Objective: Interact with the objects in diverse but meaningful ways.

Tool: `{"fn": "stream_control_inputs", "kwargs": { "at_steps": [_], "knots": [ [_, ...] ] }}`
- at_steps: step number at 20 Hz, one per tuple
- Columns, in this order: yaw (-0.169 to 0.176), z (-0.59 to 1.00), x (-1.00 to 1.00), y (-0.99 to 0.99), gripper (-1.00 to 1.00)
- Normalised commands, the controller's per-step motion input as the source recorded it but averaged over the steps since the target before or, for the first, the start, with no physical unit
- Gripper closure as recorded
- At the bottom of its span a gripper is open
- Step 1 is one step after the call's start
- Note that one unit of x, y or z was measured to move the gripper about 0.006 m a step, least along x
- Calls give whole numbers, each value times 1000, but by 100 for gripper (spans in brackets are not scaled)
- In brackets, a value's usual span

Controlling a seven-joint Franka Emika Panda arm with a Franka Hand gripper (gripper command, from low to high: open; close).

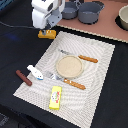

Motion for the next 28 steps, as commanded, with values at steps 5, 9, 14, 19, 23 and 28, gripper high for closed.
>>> {"fn": "stream_control_inputs", "kwargs": {
  "at_steps": [5,9,14,19,23,28],
  "knots": [
    [14,-5,-73,225,-100],
    [0,-3,0,360,-100],
    [1,-123,-86,231,-100],
    [23,-267,-130,11,-100],
    [31,-312,-52,0,-100],
    [27,-330,-67,0,-100]
  ]
}}
